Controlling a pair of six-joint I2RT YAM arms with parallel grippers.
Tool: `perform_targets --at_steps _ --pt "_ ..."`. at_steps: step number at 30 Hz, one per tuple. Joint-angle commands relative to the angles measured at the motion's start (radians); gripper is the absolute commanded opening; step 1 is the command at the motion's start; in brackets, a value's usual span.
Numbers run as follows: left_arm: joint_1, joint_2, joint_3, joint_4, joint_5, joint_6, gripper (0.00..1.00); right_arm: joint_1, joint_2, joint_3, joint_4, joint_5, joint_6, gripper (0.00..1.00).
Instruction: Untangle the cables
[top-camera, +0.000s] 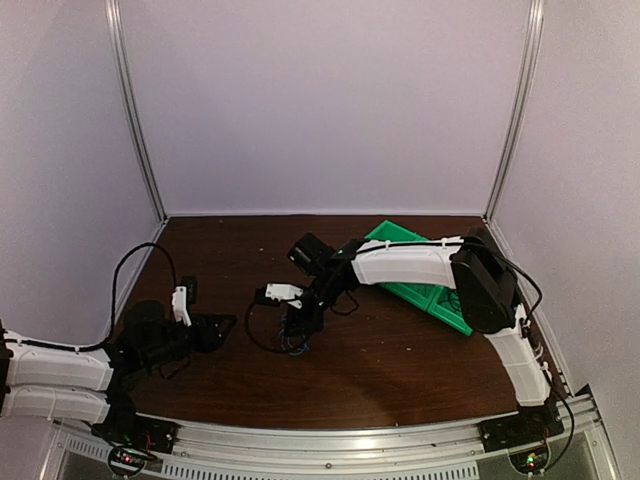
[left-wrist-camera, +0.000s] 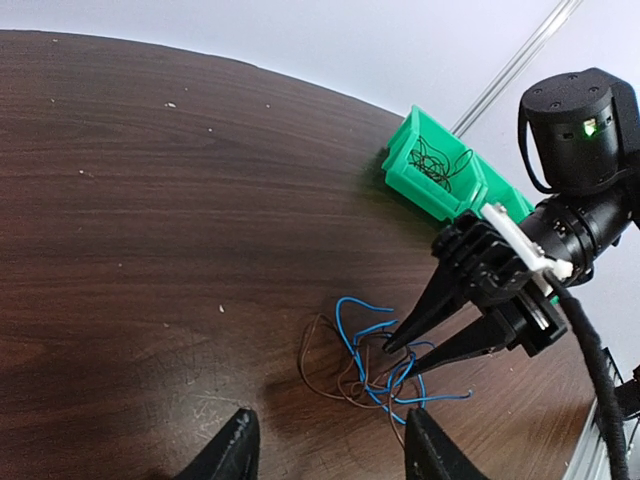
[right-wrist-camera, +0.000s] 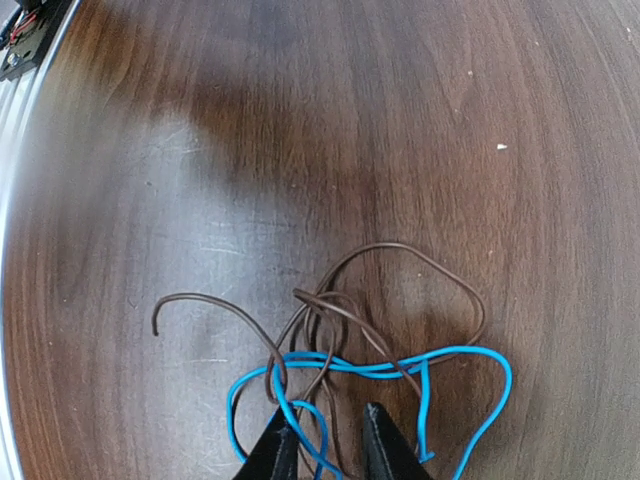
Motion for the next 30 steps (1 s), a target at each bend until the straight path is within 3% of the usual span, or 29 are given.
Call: perform_targets --at_steps 1,8,13,24,30 --pt "-0.003 -0.017 0.002 0.041 -0.002 -0.010 0.50 0.007 0.030 0.034 -0.012 -0.009 0.016 0.17" --pt "-0.025 0.001 -0.010 0.128 0.058 0.012 0.53 0.006 -0.084 0.005 -0.010 -0.009 0.031 0.02" --pt "-0.174 0.065 0.014 0.253 -0.085 0.161 0.59 0.008 -0.210 -0.012 -0.025 -0.014 0.043 0.00" --pt "-0.215 0.344 0.113 0.603 -0.061 0.251 0.62 0.015 -0.298 -0.041 -0.055 -0.009 0.058 0.00" --pt "-0.215 0.529 0.202 0.699 -0.064 0.248 0.49 0.021 -0.315 -0.044 -0.059 -0.014 0.066 0.00"
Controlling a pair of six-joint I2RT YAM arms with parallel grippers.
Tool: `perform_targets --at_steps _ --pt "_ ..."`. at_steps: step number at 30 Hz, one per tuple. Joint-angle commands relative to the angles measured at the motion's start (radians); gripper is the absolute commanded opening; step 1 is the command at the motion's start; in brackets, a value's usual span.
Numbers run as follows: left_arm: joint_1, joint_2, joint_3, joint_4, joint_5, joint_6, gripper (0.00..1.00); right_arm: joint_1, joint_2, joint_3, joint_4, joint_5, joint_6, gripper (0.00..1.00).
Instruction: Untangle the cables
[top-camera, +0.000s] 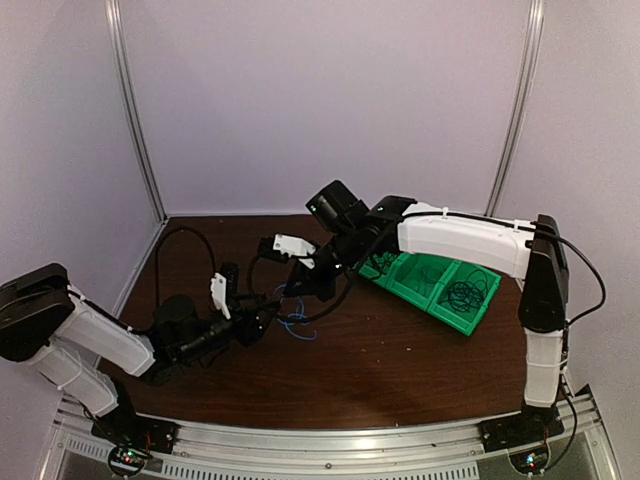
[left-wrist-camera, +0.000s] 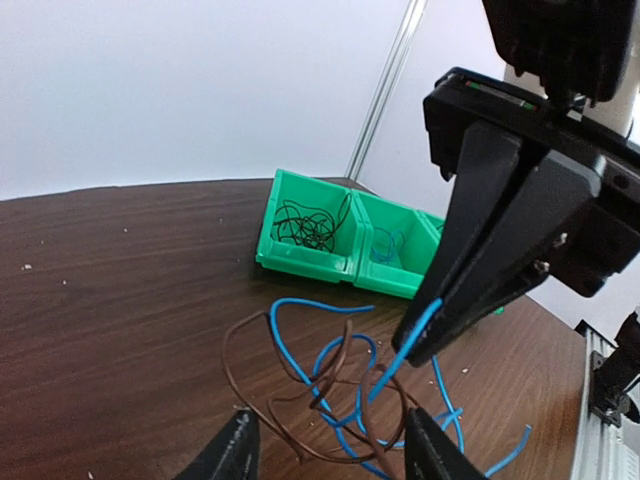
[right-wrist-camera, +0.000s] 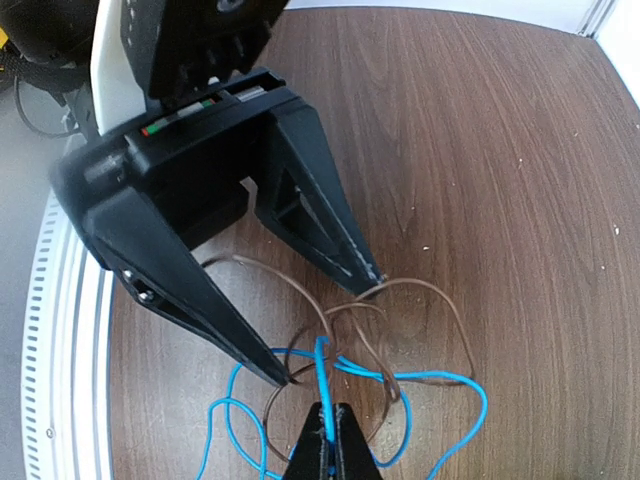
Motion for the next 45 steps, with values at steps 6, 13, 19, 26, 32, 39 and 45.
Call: perform_targets --at_steps 6,13,19,26,32,39,45 --pt "-0.005 0.144 0.034 0.277 -0.022 -0.014 0.42 0.011 -0.064 -0.055 -0.013 0.036 -0.001 0.00" --pt "-0.005 0.044 -0.004 0.234 -0.020 -0.032 0.52 0.011 -0.074 -0.089 -0.011 0.053 -0.009 0.00" --pt "-0.005 -0.056 -0.009 0.060 -0.065 -0.013 0.50 0.010 -0.064 -0.083 -0.009 0.042 -0.005 0.00" --pt "-0.005 -0.027 0.084 -0.183 -0.019 -0.093 0.52 0.010 -0.055 -0.074 -0.011 0.048 -0.006 0.00" --pt "-0.005 -0.047 0.034 -0.131 0.008 -0.136 0.22 0.009 -0.053 -0.079 -0.010 0.046 -0.007 0.00" --pt "-0.004 -0.109 -0.004 -0.156 -0.084 -0.154 0.00 -0.002 -0.061 -0.083 -0.019 0.070 -0.015 0.00" --pt "0.009 -0.305 -0.107 -0.397 -0.358 -0.246 0.00 -0.191 -0.222 -0.147 0.028 0.123 0.010 0.00"
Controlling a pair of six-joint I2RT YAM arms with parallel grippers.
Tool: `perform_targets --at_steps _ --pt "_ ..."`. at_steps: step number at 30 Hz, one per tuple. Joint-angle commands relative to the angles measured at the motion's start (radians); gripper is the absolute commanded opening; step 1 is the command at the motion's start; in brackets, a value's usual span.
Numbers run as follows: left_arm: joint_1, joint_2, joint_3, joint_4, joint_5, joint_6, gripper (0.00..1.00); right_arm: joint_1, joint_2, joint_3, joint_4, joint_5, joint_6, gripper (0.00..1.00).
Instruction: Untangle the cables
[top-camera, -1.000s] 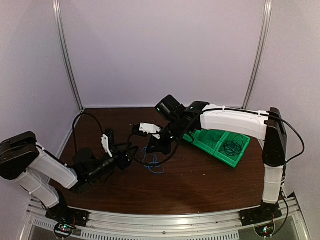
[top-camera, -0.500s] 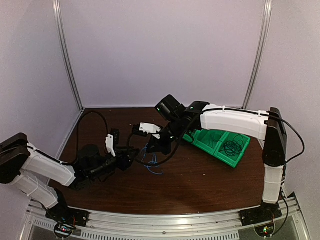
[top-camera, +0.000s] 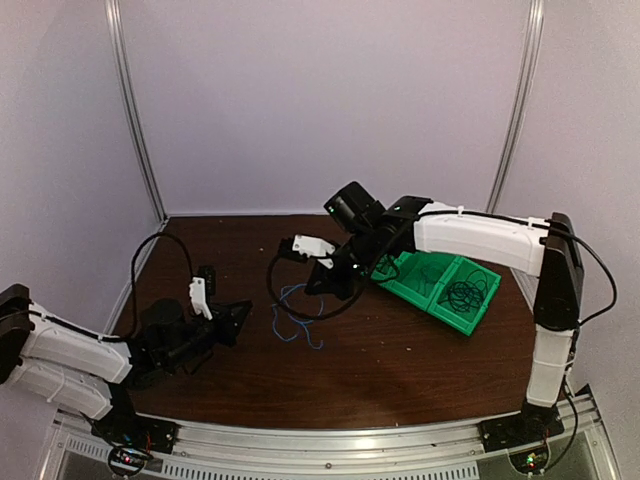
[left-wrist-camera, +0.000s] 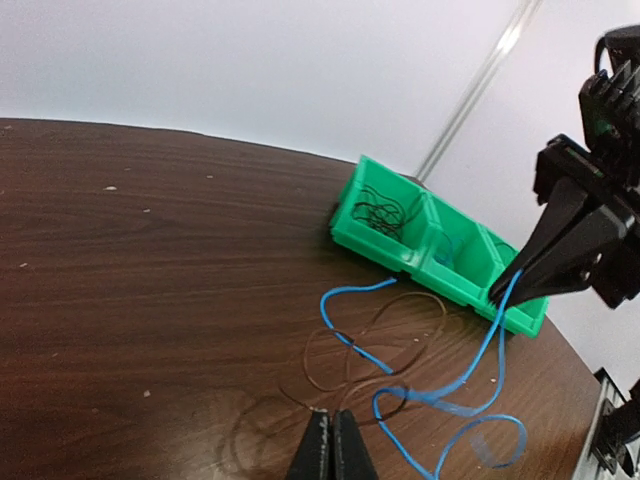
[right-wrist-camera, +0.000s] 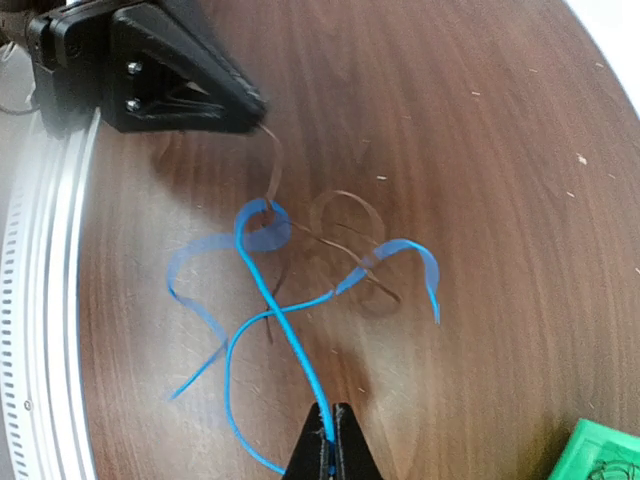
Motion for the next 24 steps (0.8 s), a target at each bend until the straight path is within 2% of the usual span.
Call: perform_targets --at_steps 1,5,7,16,19,24 --pt "0.018 -0.158 -0.092 -0.190 -0.226 -0.101 0.00 -0.199 -0.185 -0.049 0.048 0.048 0.031 0.00" --pt "0.041 -0.272 -0.146 -0.330 -0.271 -0.164 0.00 -0.393 -0.270 -0.029 0.042 0.046 0.054 0.00" --pt "0.044 -0.304 -0.159 -0.377 -0.284 -0.183 0.00 -0.452 -0.304 -0.023 0.038 0.036 0.052 0.00" --pt "0.045 -0.301 -0.143 -0.473 -0.337 -0.238 0.00 -0.553 -0.386 -0.012 0.080 0.090 0.088 0.00" --pt "0.047 -0.339 -0.148 -0.578 -0.375 -0.304 0.00 -0.629 -0.378 0.027 0.109 0.169 0.134 0.00" --pt "0.047 -0.429 -0.179 -0.689 -0.415 -0.380 0.00 -0.810 -0.346 0.105 0.172 0.167 0.232 0.00"
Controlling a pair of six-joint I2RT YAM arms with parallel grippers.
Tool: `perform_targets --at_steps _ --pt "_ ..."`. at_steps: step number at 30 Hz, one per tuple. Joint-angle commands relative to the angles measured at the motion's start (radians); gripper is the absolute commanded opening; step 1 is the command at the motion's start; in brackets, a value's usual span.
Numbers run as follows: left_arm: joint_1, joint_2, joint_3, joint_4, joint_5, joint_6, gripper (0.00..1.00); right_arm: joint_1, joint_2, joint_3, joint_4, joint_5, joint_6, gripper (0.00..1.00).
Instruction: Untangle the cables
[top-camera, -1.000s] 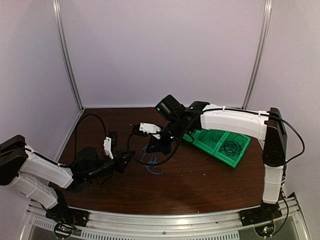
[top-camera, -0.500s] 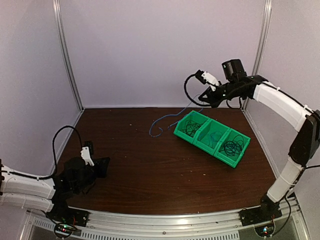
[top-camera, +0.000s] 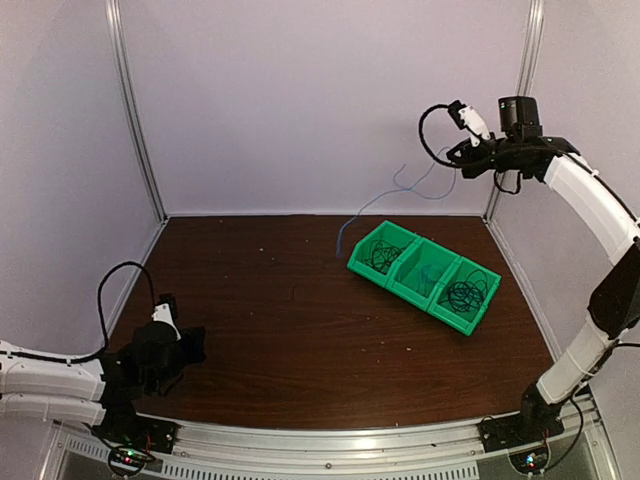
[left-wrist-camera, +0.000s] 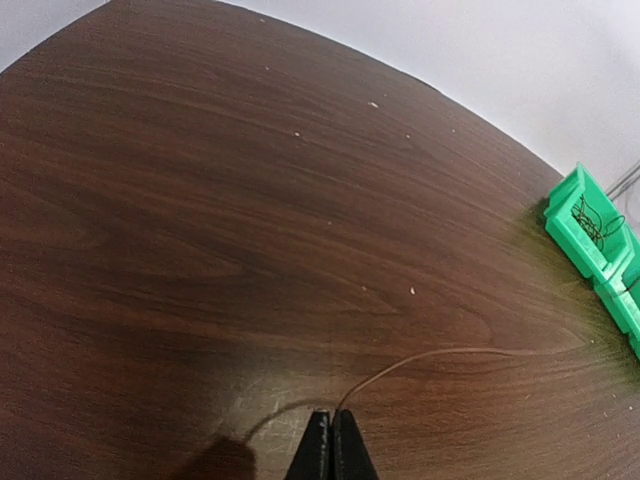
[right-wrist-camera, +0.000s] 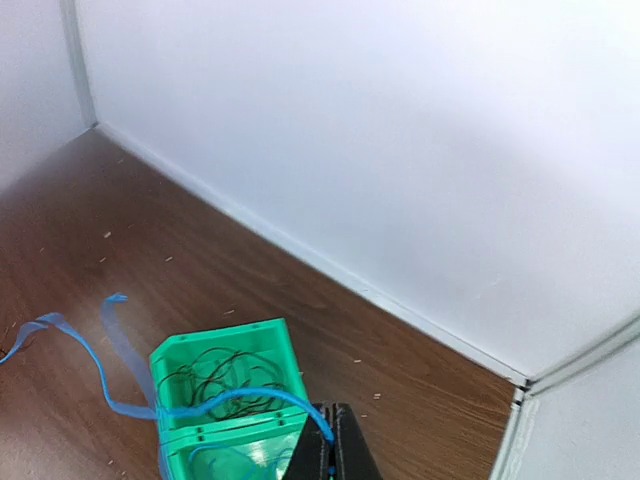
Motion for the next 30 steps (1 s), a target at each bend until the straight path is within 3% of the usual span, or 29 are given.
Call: perform_targets --at_steps 1,6,13,30 --pt "0.006 -0.066 -0.025 -0.108 -0.066 -0.088 0.00 -0.146 0.019 0.090 0.095 0.027 0.117 0.00" --pt "0.008 -0.058 -0.024 -0.069 -0.055 -0.063 0.00 -0.153 0.040 0.090 0.089 -0.057 0.118 0.00" --pt "0.008 0.056 -0.011 0.138 0.042 0.045 0.00 -0.153 0.028 0.035 0.085 -0.103 0.102 0.00" --pt "0.007 0.223 0.025 0.256 0.076 0.079 0.00 -0.143 -0.021 -0.219 0.122 -0.208 0.093 0.00"
